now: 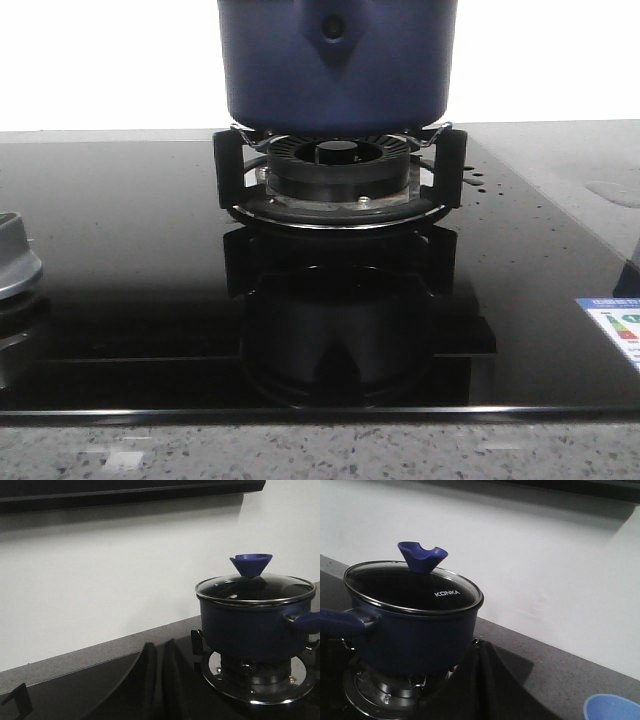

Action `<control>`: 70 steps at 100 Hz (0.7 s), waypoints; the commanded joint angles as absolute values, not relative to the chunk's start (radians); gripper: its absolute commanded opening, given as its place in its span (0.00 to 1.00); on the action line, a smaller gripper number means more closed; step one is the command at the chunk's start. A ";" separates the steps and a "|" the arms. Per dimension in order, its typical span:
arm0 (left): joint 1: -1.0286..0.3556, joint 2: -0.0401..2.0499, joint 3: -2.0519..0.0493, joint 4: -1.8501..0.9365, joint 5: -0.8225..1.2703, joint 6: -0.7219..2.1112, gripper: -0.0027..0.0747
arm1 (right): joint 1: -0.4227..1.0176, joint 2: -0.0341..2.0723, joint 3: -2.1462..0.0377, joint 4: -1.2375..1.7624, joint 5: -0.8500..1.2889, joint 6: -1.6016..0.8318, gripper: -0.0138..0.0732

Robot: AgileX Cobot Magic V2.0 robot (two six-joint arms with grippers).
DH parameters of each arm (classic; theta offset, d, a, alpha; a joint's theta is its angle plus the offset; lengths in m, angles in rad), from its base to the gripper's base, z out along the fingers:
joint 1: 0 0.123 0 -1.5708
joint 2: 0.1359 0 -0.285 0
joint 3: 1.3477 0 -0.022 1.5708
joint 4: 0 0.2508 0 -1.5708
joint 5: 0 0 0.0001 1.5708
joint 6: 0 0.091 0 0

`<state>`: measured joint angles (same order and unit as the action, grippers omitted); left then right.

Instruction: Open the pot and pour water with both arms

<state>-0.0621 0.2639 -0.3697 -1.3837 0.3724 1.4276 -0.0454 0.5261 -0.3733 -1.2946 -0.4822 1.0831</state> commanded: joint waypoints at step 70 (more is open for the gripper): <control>-0.064 0.136 -0.112 0.038 0.012 0.076 0.01 | -0.045 0.525 -0.399 -1.270 -0.487 1.082 0.08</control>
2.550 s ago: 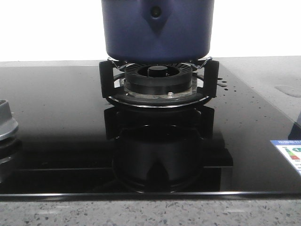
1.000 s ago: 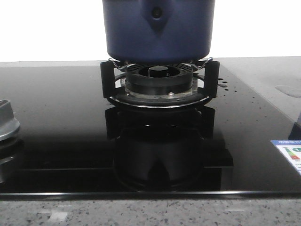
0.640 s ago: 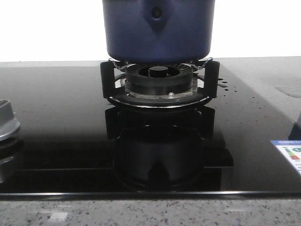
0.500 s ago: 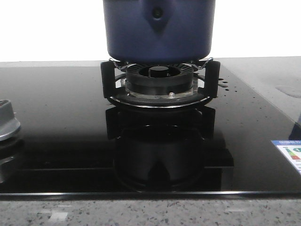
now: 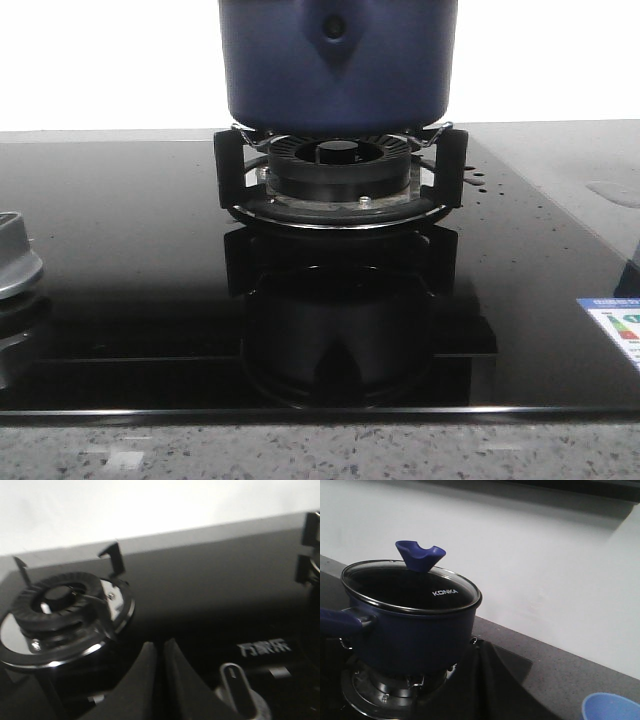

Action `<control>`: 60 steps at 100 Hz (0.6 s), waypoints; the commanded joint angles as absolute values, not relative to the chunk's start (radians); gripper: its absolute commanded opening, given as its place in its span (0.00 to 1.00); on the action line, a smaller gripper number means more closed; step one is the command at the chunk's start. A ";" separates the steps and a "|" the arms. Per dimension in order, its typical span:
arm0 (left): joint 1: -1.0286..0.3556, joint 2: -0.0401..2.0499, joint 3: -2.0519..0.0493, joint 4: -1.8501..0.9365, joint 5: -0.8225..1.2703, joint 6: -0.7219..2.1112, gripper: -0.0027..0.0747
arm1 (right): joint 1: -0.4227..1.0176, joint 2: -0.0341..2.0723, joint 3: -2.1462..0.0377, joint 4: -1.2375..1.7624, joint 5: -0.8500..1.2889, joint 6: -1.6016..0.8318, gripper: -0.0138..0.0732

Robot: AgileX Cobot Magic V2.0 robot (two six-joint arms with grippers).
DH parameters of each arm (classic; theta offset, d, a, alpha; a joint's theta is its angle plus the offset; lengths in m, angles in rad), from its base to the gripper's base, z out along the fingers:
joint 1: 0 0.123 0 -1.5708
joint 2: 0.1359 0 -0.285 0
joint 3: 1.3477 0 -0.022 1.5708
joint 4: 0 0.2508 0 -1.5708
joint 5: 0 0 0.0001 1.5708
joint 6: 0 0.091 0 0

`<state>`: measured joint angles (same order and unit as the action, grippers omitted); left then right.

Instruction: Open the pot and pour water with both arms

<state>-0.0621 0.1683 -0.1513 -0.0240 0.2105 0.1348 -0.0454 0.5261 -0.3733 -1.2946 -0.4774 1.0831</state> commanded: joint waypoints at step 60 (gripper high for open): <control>-0.064 -0.034 0.047 -0.021 0.286 0.072 0.01 | -0.045 0.527 -0.399 -1.270 -0.487 1.082 0.08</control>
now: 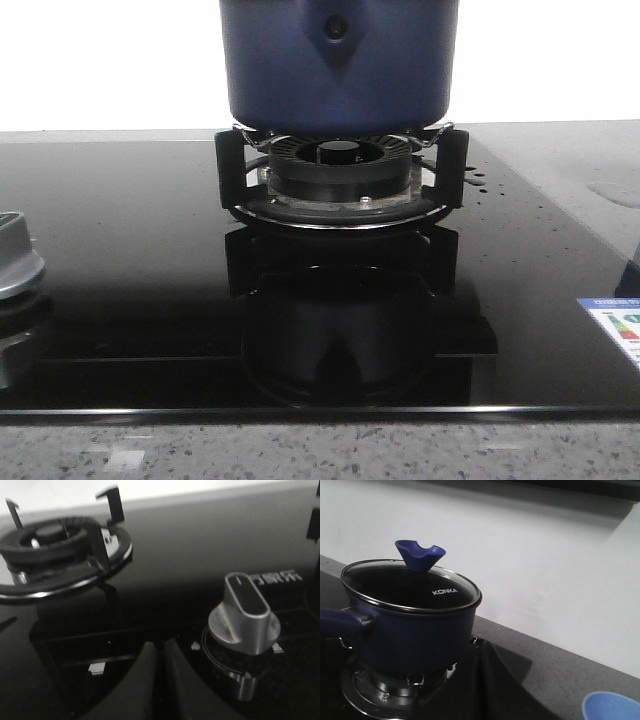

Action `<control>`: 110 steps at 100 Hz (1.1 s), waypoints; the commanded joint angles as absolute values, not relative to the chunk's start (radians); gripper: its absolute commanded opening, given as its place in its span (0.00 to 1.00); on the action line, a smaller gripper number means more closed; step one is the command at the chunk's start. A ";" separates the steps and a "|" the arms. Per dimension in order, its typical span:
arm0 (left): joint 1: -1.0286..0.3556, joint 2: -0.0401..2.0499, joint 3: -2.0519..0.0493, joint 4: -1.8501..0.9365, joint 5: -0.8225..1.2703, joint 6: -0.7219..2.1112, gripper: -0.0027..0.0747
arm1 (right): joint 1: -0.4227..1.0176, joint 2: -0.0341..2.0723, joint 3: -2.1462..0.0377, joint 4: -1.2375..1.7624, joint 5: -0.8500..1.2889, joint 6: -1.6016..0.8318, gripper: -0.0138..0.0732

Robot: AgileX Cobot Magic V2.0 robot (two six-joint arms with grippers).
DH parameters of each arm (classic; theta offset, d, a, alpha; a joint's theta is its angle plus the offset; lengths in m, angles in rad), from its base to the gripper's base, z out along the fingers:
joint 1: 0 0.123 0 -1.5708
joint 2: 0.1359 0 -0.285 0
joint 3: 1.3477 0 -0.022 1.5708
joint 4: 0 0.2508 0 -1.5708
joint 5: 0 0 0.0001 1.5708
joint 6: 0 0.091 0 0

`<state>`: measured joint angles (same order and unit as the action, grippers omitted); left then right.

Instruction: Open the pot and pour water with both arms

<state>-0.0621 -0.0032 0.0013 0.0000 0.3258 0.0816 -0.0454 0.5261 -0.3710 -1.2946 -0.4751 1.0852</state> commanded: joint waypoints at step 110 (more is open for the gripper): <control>-0.064 -0.034 0.047 -0.030 0.284 0.072 0.01 | 0.008 0.531 -0.320 -1.145 -0.349 1.001 0.08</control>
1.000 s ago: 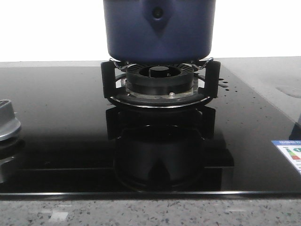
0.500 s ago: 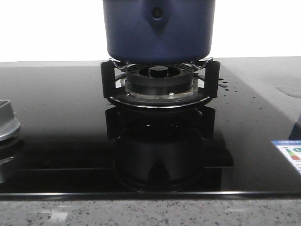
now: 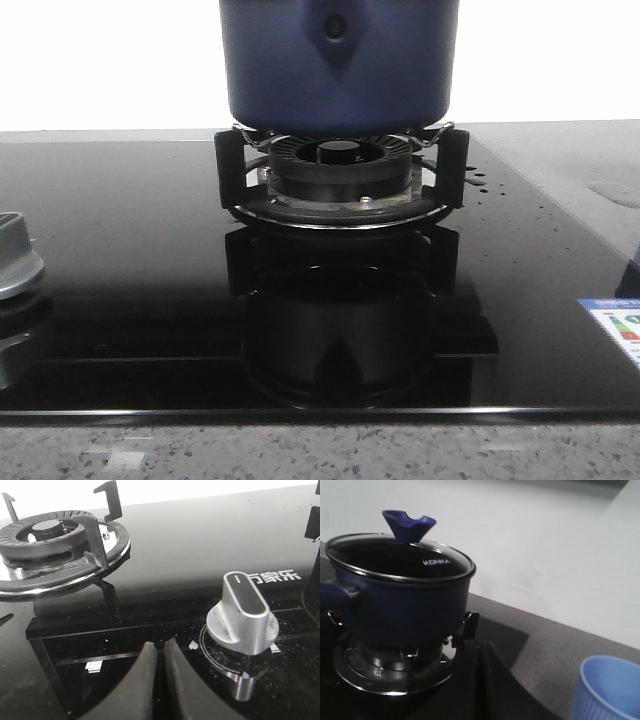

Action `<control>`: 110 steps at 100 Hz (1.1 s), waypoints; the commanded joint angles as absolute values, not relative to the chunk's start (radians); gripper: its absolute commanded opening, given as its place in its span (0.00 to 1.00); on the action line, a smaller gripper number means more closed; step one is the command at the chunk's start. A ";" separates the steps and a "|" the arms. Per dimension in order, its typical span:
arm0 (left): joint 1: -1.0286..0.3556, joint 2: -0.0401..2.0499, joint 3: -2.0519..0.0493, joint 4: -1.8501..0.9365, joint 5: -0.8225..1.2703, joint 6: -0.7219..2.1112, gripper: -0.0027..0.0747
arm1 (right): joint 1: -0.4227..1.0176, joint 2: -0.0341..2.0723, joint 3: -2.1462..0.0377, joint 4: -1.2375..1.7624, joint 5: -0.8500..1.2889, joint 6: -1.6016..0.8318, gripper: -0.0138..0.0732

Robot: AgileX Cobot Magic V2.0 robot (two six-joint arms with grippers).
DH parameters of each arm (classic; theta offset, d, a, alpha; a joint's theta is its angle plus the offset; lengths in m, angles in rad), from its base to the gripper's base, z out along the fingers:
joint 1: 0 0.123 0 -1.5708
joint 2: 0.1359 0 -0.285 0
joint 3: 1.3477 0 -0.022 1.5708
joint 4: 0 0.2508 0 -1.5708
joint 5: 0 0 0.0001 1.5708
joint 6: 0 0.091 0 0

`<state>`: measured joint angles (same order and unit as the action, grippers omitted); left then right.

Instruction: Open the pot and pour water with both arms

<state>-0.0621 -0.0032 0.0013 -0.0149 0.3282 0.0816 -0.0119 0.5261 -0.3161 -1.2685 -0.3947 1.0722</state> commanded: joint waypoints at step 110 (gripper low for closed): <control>-0.064 -0.034 0.047 -0.030 0.284 0.072 0.01 | -0.127 -0.030 0.040 -0.102 0.320 0.029 0.08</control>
<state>-0.0621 -0.0032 0.0013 -0.0181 0.3282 0.0816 -0.1232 -0.0095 0.0135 -0.0991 0.3218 0.0371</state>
